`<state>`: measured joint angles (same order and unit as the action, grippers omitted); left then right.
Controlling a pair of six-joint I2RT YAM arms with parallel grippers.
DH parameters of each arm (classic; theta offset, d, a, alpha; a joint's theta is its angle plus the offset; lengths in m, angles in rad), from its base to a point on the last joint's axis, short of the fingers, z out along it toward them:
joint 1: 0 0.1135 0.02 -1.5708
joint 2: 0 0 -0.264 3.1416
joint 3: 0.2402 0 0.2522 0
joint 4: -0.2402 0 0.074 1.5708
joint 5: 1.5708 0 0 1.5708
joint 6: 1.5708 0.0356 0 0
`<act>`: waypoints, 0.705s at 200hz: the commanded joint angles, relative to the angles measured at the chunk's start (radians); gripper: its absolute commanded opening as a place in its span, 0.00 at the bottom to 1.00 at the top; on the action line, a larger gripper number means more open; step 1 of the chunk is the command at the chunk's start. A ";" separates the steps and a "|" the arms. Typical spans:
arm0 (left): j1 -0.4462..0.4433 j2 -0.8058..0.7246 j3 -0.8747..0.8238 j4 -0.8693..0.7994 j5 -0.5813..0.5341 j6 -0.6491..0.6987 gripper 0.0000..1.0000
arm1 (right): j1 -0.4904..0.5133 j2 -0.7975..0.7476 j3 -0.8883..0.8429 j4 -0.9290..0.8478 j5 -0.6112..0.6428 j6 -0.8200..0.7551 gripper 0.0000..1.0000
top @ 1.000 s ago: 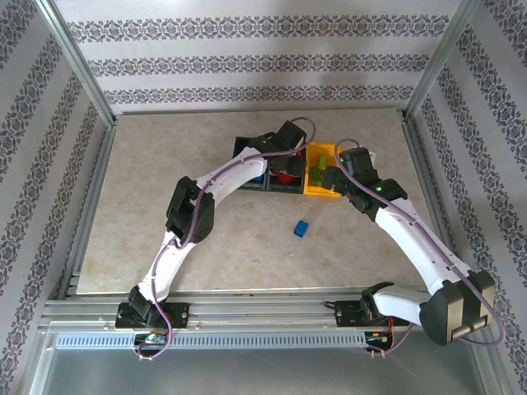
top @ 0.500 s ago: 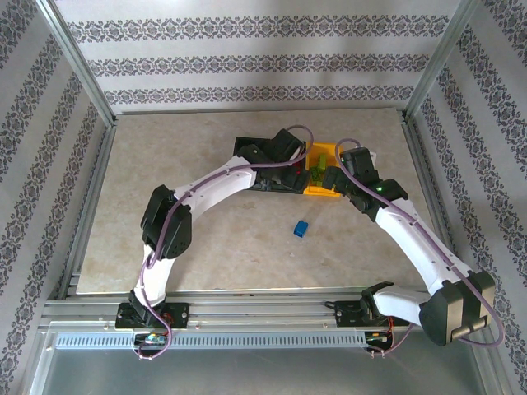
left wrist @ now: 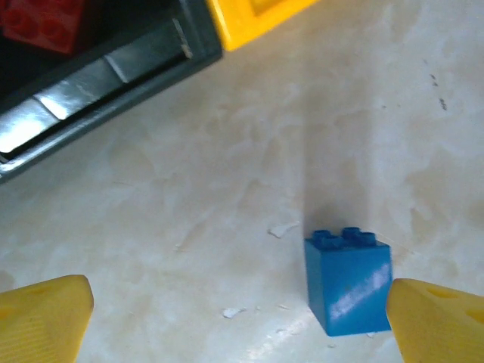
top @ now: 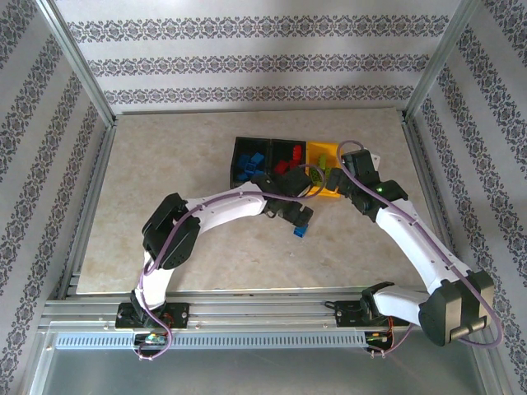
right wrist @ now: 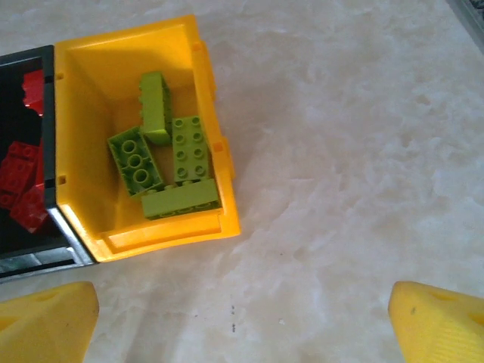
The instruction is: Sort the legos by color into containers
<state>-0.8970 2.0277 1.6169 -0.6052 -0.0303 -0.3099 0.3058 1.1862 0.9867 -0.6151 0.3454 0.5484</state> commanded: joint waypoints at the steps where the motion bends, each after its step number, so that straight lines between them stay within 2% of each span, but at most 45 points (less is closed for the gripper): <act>1: -0.031 0.006 -0.017 0.046 0.015 -0.021 1.00 | -0.017 -0.027 -0.024 -0.018 0.052 0.018 0.99; 16: -0.039 0.012 -0.020 0.056 0.028 -0.024 1.00 | -0.032 -0.040 -0.037 -0.020 0.057 0.019 0.98; 92: -0.063 0.077 -0.014 0.076 0.072 -0.024 0.86 | -0.121 -0.113 -0.104 -0.021 0.029 0.026 0.98; 141: -0.066 0.108 -0.017 0.069 0.061 -0.026 0.71 | -0.140 -0.137 -0.121 -0.020 0.014 0.027 0.98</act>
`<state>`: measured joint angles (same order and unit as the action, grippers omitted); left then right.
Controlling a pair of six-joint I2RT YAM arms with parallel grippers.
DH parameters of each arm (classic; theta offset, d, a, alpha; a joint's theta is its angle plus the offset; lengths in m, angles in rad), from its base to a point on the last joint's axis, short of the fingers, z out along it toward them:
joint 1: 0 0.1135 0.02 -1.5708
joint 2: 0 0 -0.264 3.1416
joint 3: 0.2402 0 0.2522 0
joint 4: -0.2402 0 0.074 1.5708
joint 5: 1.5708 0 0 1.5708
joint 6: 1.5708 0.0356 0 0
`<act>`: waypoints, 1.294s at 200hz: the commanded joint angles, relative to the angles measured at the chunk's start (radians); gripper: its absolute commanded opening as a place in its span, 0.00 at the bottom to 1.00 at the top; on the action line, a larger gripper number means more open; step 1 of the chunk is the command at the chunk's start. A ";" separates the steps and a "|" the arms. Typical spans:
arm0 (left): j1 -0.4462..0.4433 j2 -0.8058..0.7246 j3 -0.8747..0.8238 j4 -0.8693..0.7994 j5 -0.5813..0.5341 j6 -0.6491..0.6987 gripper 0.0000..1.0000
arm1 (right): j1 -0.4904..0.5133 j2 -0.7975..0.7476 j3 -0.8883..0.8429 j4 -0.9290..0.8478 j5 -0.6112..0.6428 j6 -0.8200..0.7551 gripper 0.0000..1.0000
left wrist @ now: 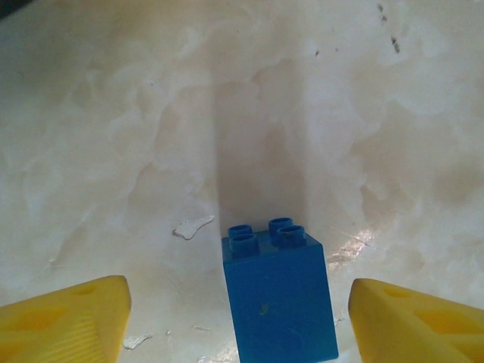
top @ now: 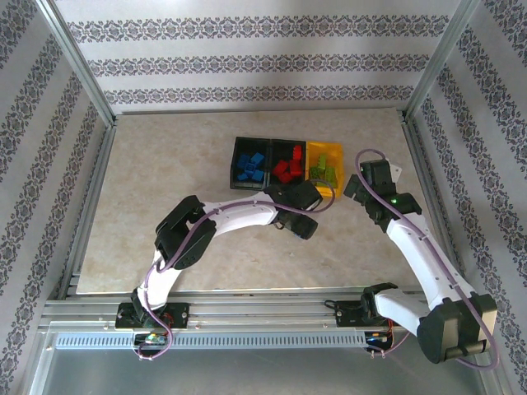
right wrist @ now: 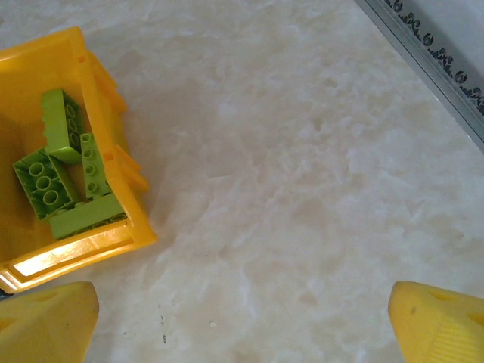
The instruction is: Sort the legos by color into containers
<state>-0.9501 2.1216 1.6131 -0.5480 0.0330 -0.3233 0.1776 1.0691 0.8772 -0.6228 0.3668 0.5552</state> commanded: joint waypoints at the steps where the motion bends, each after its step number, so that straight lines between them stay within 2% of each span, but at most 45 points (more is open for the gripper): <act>1: -0.013 0.014 -0.014 0.011 -0.002 -0.013 0.71 | -0.013 -0.020 -0.012 -0.012 -0.007 0.020 0.98; 43: -0.013 0.035 -0.009 0.003 -0.019 -0.012 0.62 | -0.013 -0.021 -0.014 -0.006 -0.013 0.026 0.99; 126: -0.013 0.069 0.001 -0.003 -0.030 -0.023 0.54 | -0.013 -0.017 -0.015 0.001 -0.023 0.031 0.98; 158: -0.012 0.083 -0.001 -0.005 -0.031 -0.031 0.43 | -0.014 -0.017 -0.017 0.001 -0.027 0.032 0.98; 191: -0.010 0.085 -0.010 -0.008 -0.040 -0.033 0.38 | -0.014 -0.020 -0.017 0.001 -0.029 0.033 0.98; 259: 0.034 0.013 -0.083 0.030 -0.064 -0.059 0.33 | -0.013 -0.006 -0.012 0.011 -0.039 0.032 0.98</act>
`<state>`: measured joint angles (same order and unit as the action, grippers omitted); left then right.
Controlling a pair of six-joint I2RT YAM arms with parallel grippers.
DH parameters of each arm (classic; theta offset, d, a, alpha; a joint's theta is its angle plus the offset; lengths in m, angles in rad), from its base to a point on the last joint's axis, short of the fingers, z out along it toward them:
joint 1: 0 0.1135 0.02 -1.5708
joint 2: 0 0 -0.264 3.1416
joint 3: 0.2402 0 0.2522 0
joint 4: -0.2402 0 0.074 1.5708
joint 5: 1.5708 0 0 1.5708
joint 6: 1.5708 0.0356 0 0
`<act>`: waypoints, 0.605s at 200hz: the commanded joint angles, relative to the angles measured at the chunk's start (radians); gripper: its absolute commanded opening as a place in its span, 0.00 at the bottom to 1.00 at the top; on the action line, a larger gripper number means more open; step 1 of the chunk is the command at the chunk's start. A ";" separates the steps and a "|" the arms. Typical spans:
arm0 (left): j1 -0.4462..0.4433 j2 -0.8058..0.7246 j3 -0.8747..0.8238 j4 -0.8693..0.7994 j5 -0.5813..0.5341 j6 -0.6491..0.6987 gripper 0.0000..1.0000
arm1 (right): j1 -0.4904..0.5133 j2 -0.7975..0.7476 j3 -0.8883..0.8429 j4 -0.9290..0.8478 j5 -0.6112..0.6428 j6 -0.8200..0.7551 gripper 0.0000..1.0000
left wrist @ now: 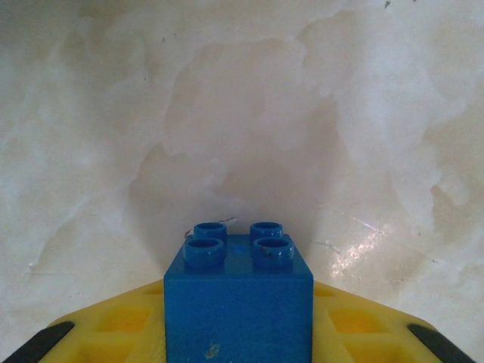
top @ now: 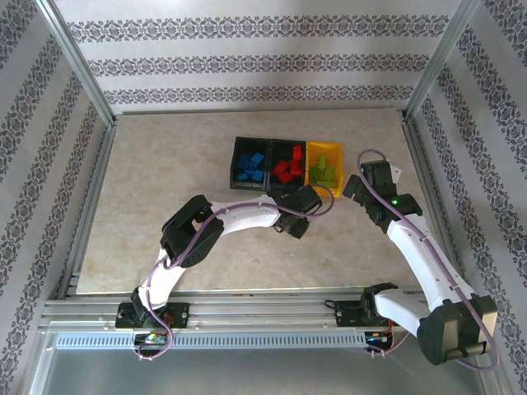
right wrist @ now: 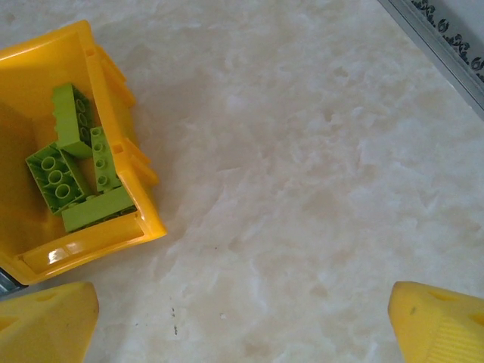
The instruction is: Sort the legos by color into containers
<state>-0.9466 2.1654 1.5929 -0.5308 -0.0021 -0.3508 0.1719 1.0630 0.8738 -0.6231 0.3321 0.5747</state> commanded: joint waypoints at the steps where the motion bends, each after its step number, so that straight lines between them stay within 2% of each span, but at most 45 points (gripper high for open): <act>1: 0.032 -0.033 -0.065 0.015 -0.029 -0.032 0.33 | -0.008 0.000 -0.009 0.011 -0.004 0.012 0.98; 121: 0.276 -0.395 -0.356 0.051 -0.131 -0.079 0.32 | -0.008 -0.003 -0.022 0.028 -0.022 0.023 0.98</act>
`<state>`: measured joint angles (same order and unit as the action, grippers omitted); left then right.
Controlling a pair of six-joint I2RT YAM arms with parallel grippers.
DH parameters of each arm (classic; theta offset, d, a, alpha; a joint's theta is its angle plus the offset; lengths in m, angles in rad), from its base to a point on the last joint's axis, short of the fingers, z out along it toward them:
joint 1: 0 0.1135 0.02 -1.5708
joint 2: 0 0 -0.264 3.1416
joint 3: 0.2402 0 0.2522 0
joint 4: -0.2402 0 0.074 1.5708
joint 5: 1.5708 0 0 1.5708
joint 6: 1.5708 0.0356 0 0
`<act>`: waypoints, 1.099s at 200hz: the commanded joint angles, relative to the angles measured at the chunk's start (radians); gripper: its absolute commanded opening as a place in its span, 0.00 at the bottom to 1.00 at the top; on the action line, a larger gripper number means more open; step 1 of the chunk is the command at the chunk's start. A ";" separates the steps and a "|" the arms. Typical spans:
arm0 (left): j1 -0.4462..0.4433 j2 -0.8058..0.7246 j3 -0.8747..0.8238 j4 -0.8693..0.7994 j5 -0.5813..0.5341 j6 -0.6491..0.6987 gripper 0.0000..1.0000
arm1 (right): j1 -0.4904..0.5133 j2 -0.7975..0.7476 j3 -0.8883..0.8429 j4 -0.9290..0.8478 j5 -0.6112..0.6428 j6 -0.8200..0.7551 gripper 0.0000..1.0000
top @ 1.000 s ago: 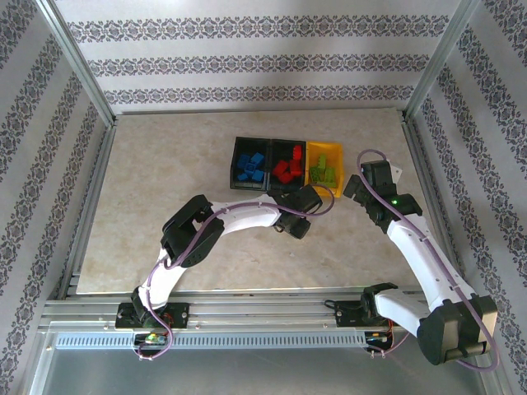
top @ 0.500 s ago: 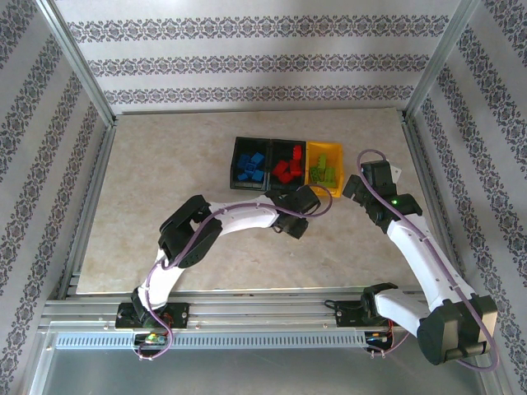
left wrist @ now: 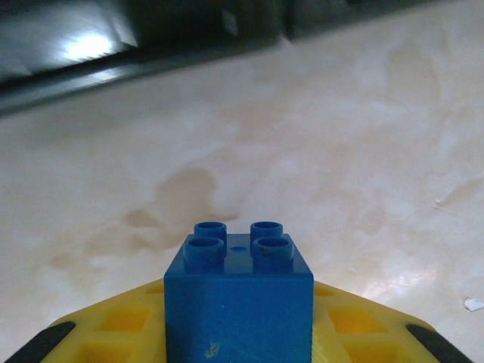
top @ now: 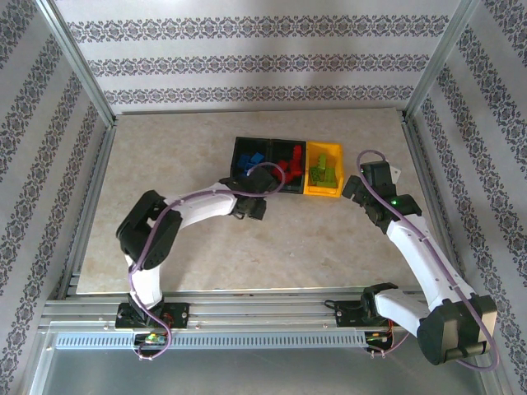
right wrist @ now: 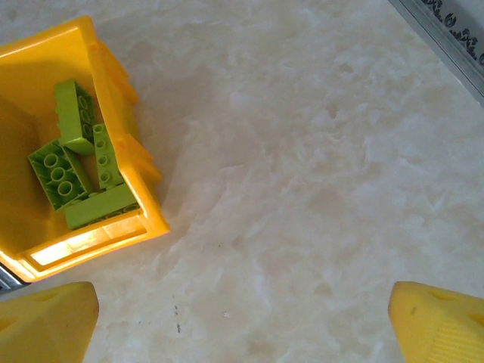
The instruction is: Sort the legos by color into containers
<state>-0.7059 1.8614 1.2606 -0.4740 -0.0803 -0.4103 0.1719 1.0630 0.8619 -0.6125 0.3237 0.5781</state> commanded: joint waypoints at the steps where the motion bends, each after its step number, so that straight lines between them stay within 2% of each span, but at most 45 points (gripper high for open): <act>1: 0.038 -0.094 -0.025 -0.007 -0.054 -0.018 0.32 | -0.009 -0.003 -0.011 0.017 -0.014 0.019 0.98; 41: 0.128 -0.154 0.013 -0.009 -0.088 0.022 0.32 | -0.009 -0.003 -0.009 0.020 -0.017 0.020 0.98; 87: 0.202 -0.058 0.187 -0.008 -0.073 0.065 0.33 | -0.009 -0.018 -0.011 0.013 -0.023 0.020 0.98; 160: 0.212 0.178 0.485 -0.066 -0.075 0.095 0.34 | -0.008 -0.064 -0.015 -0.009 -0.009 0.014 0.98; 220: 0.215 0.332 0.661 -0.139 -0.131 0.118 0.36 | -0.009 -0.064 -0.024 -0.006 -0.010 0.014 0.98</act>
<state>-0.5018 2.1399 1.8427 -0.5396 -0.1677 -0.3241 0.1719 1.0080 0.8532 -0.6022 0.3054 0.5785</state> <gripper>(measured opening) 0.356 0.984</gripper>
